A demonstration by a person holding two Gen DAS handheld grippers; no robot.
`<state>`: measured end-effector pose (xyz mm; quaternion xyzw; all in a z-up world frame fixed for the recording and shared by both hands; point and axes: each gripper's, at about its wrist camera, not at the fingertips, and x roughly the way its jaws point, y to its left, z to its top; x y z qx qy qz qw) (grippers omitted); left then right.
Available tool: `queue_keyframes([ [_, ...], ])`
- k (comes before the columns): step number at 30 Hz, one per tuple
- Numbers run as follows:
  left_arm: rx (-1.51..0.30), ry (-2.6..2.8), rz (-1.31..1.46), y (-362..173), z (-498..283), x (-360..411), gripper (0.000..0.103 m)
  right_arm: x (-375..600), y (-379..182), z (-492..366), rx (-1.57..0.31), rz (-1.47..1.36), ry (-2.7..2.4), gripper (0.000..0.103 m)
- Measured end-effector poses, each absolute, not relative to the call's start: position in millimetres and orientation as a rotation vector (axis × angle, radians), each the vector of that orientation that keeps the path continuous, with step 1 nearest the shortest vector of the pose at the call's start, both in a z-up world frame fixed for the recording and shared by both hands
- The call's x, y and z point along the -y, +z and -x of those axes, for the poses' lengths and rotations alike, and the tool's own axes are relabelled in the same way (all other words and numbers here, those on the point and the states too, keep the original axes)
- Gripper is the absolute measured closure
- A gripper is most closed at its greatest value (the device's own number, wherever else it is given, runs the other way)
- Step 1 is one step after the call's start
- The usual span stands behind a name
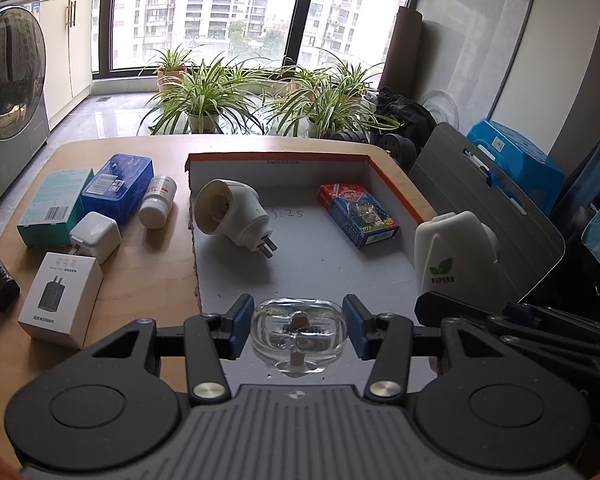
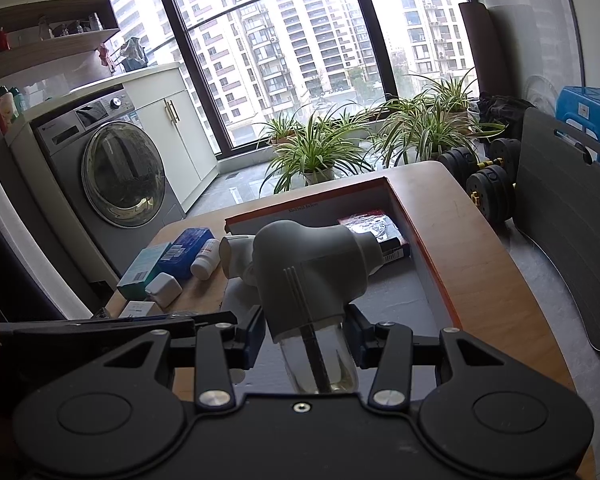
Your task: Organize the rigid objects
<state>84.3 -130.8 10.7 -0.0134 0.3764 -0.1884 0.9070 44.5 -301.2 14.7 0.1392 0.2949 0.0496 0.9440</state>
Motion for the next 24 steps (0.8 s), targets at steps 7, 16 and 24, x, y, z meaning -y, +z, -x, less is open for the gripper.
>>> queue_keyframes([
  [7,-0.780,-0.389,0.028,9.4,-84.5,131.4,0.053,301.0,9.3,-46.6,-0.605,-0.288,0.099,0.051],
  [16,-0.781,-0.388,0.026,8.3,-84.7,131.5,0.053,300.8,8.7,-47.7,-0.605,-0.289,0.098,0.051],
  [24,-0.782,-0.388,0.026,8.3,-85.2,131.6,0.053,301.0,8.6,-48.2,-0.607,-0.291,0.099,0.051],
])
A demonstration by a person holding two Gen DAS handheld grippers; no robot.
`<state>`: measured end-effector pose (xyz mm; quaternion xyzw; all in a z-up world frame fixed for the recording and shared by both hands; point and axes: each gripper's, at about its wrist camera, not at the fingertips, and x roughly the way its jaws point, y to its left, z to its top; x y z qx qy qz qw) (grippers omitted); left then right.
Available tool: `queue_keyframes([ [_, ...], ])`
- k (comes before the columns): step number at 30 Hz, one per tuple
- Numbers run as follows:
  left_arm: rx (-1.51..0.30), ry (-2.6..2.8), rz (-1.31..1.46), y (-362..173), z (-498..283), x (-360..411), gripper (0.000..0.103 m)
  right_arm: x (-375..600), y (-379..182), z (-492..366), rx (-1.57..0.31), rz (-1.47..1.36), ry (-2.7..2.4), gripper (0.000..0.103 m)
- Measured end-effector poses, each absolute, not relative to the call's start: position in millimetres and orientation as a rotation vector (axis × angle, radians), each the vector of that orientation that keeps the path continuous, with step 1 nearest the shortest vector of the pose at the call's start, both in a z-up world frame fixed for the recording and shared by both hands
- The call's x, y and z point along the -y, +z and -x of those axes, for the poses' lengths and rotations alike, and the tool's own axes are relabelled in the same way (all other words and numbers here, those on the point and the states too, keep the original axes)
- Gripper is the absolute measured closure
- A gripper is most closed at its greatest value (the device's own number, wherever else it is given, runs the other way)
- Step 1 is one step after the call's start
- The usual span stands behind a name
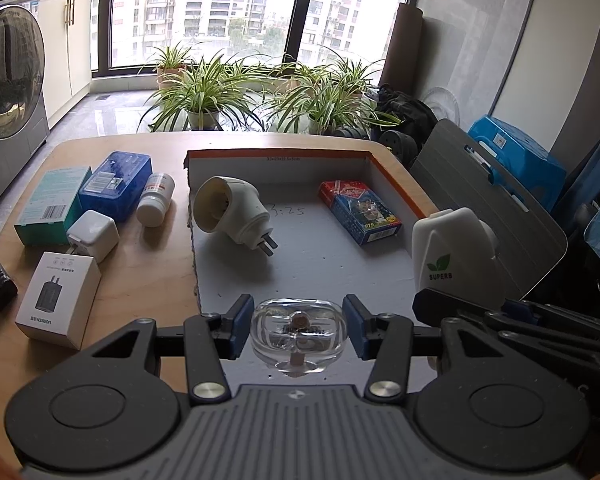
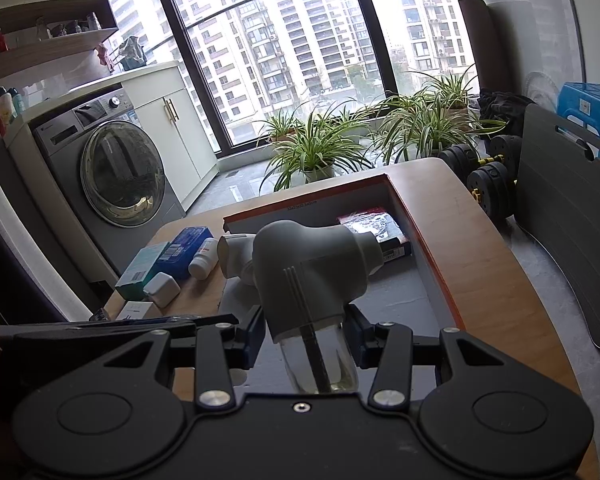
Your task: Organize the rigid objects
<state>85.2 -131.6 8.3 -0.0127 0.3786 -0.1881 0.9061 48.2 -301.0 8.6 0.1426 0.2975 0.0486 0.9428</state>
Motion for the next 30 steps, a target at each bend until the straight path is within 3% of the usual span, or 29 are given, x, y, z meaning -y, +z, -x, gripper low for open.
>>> queue_keyframes([
  [30,-0.794,-0.387,0.024,3,-93,132,0.053,293,3,-60,-0.630,-0.278,0.100,0.051],
])
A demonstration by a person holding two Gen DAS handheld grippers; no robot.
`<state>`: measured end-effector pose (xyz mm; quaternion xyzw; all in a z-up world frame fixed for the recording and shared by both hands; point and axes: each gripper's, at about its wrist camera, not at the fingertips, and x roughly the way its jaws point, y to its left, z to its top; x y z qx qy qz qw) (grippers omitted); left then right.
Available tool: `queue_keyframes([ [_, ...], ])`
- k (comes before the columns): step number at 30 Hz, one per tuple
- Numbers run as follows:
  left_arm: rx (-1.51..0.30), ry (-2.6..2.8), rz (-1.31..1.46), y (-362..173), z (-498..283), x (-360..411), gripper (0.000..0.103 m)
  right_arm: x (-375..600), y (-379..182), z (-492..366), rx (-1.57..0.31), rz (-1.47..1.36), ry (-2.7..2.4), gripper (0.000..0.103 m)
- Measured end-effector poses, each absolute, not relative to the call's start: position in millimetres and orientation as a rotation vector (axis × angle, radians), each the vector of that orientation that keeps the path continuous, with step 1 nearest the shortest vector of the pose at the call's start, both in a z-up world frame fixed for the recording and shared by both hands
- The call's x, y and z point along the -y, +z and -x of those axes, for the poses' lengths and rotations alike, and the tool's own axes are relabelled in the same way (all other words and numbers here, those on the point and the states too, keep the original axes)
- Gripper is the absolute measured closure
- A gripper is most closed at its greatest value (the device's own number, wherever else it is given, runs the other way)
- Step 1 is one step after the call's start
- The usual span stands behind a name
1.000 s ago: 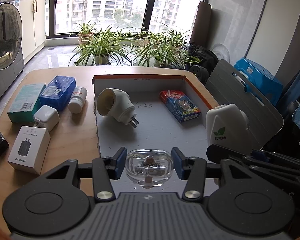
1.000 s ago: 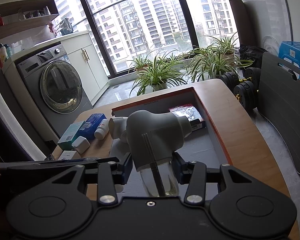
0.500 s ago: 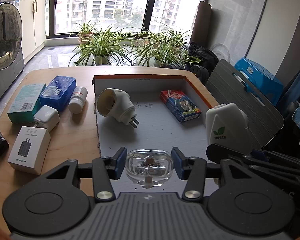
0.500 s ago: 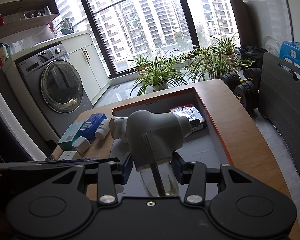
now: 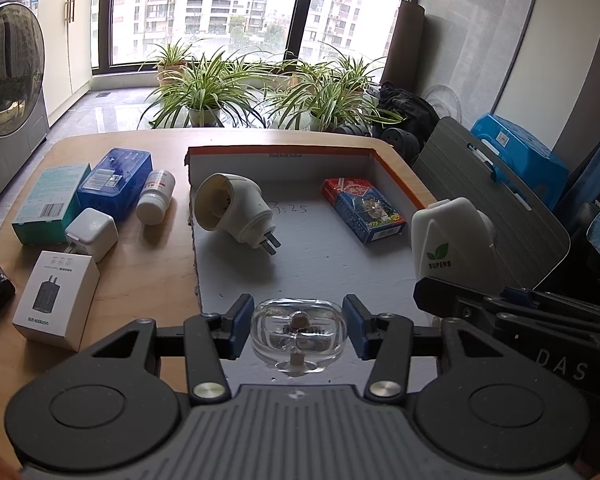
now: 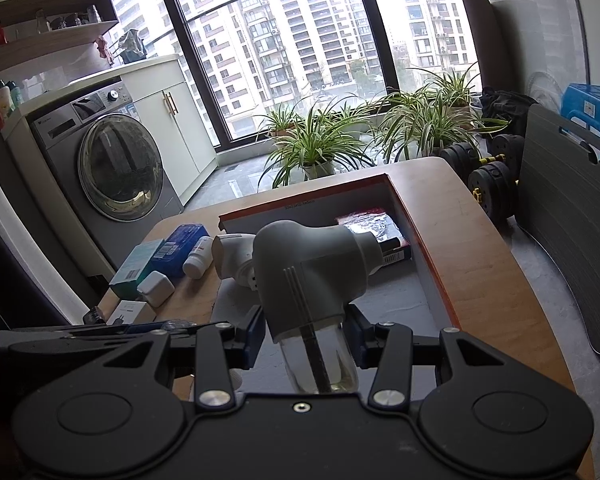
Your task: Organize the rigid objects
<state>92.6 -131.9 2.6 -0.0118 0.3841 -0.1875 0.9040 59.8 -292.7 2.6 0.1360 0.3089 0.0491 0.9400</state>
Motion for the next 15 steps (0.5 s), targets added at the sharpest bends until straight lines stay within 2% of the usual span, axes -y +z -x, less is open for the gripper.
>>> queue_keyframes([
  [15,-0.810,-0.407,0.003,-3,-104,142,0.053,306,-2,-107,-0.741,-0.269,0.098,0.050],
])
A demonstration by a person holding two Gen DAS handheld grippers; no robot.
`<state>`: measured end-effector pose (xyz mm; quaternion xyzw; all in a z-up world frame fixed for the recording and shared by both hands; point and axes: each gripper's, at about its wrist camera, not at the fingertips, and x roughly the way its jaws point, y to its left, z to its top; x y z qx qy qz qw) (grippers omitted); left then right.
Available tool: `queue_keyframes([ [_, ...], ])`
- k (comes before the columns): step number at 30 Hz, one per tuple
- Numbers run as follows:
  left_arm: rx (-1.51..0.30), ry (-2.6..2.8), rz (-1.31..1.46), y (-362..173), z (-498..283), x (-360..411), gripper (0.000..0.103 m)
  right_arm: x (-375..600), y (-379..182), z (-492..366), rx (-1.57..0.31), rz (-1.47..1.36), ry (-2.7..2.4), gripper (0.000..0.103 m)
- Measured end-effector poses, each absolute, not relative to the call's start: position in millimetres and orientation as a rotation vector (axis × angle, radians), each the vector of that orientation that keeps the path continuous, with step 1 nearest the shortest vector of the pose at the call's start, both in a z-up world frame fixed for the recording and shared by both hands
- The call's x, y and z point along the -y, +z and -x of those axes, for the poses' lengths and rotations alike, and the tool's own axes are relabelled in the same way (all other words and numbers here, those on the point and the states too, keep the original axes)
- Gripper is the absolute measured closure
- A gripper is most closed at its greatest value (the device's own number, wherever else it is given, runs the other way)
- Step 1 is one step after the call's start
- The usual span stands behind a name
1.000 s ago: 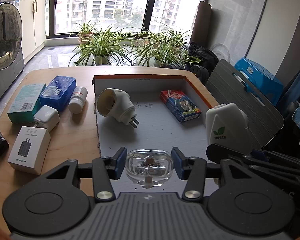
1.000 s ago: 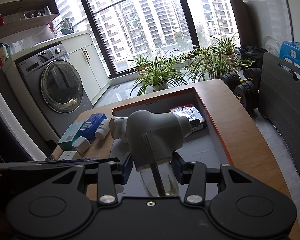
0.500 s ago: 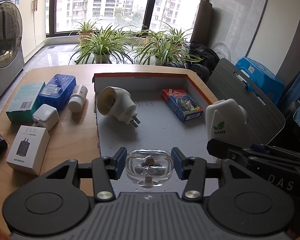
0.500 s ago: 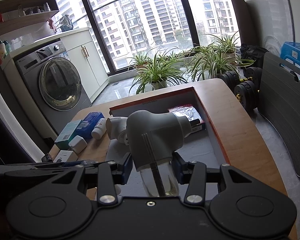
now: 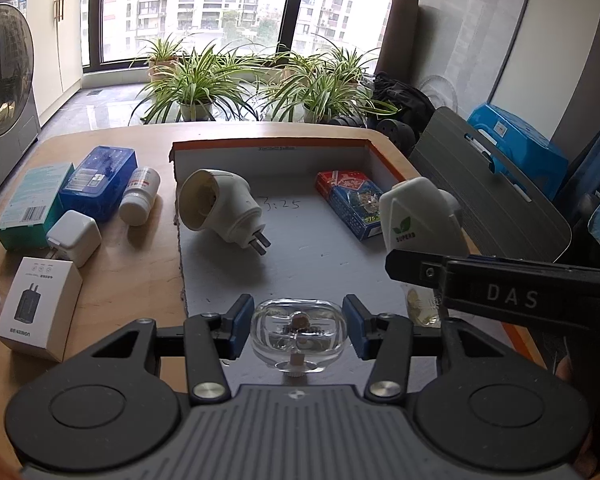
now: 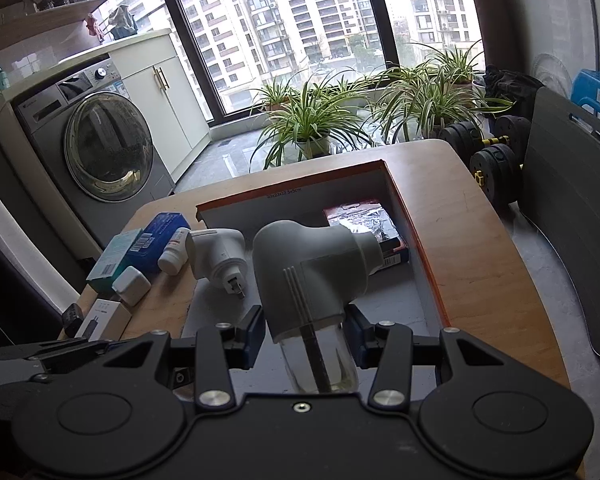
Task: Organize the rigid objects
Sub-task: 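Lower the glass bottle into the tray with the left gripper while the right lowers and releases the white adapter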
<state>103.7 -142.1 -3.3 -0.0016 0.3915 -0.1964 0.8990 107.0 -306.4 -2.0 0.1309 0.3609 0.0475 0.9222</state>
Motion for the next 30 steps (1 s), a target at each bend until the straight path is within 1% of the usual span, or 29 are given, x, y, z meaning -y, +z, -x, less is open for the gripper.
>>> queue_keyframes([
  [4,-0.808,-0.408,0.002,-3,-109,145,0.053,309,-6,-119,-0.770,-0.258,0.075,0.050],
  [6,-0.806,-0.410,0.002,-4,-112,147,0.053,312,-5,-120,-0.754,-0.253,0.046,0.046],
  [7,-0.805,-0.411,0.001,-4,-113,147,0.053,312,-4,-118,-0.739,-0.249,0.037,0.042],
  [8,-0.806,-0.413,0.003,-4,-114,148,0.053,314,-1,-117,-0.722,-0.247,0.029,0.036],
  [10,-0.809,-0.419,0.009,-4,-118,149,0.053,317,5,-114,-0.692,-0.234,0.012,0.033],
  [15,-0.778,-0.445,0.022,4,-124,157,0.055,325,19,-105,-0.638,-0.224,-0.040,0.030],
  [17,-0.765,-0.448,0.024,8,-126,159,0.051,329,22,-101,-0.624,-0.238,-0.050,0.028],
  [20,-0.750,-0.446,0.031,15,-126,159,0.043,333,31,-94,-0.595,-0.247,-0.061,0.028],
  [21,-0.743,-0.440,0.037,17,-125,156,0.039,332,34,-91,-0.586,-0.247,-0.063,0.027],
  [23,-0.735,-0.429,0.042,22,-123,151,0.035,332,38,-87,-0.574,-0.252,-0.057,0.026],
  [26,-0.733,-0.399,0.034,28,-120,142,0.026,325,43,-83,-0.570,-0.252,-0.037,0.025],
  [28,-0.736,-0.372,0.023,31,-117,134,0.017,317,43,-81,-0.580,-0.247,-0.021,0.025],
  [30,-0.744,-0.347,0.013,32,-113,126,0.011,308,41,-79,-0.595,-0.246,-0.007,0.025],
])
